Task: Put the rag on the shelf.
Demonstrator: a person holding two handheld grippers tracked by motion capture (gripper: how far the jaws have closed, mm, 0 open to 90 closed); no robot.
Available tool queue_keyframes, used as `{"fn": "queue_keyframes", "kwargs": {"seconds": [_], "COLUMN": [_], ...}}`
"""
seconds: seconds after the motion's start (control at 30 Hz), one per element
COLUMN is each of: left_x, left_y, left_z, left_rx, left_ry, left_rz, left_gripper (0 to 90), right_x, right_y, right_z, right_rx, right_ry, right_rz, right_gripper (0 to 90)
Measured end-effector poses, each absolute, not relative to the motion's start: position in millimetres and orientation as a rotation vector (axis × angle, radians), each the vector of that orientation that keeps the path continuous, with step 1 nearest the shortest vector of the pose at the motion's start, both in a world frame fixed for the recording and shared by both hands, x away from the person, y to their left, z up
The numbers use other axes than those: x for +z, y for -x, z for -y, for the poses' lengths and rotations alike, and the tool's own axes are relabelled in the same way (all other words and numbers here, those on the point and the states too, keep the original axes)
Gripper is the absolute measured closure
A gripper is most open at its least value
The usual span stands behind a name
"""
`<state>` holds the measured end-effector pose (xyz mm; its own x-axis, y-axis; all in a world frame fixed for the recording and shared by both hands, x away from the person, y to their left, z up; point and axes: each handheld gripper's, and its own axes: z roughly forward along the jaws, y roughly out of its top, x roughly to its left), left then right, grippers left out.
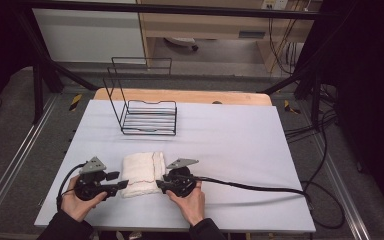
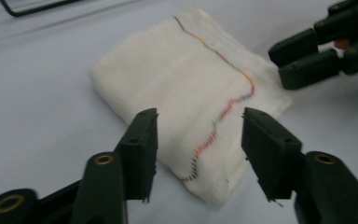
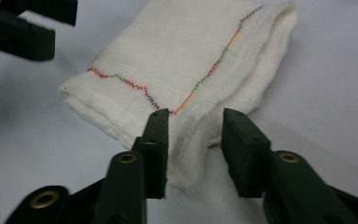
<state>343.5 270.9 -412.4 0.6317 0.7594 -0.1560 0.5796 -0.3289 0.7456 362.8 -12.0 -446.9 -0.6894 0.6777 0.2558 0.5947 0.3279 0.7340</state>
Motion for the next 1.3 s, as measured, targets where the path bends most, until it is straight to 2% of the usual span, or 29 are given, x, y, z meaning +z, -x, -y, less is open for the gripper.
{"fn": "queue_keyframes", "kwargs": {"seconds": [0.17,0.33,0.53,0.7,0.87,1.3], "left_x": [-407.3,-411.5,-419.6,-427.7,-434.6,-445.1], "left_y": [-366.1,-386.8,-408.4,-418.3,-422.9,-426.7], "left_z": [-277.0,-276.7,-276.2,-277.3,-278.3,-266.6], "left_rx": [0.306,0.304,0.339,0.358,0.350,0.320], "left_ry": [-2.004,-2.011,-2.013,-2.005,-1.983,-1.995], "left_rz": [-1.137,-1.173,-1.237,-1.283,-1.310,-1.294], "left_gripper": [29.1,16.7,16.7,30.2,44.2,65.5], "right_x": [-433.9,-423.5,-418.3,-416.5,-416.7,-417.6], "right_y": [-366.7,-372.3,-379.3,-383.4,-385.8,-392.1], "right_z": [18.9,27.1,43.5,54.8,62.2,67.7], "right_rx": [1.283,1.244,1.285,1.310,1.316,1.335], "right_ry": [-1.085,-1.016,-1.050,-1.077,-1.086,-1.074], "right_rz": [-2.483,-2.488,-2.450,-2.444,-2.435,-2.428], "right_gripper": [41.5,28.9,17.8,10.2,7.5,6.7]}}
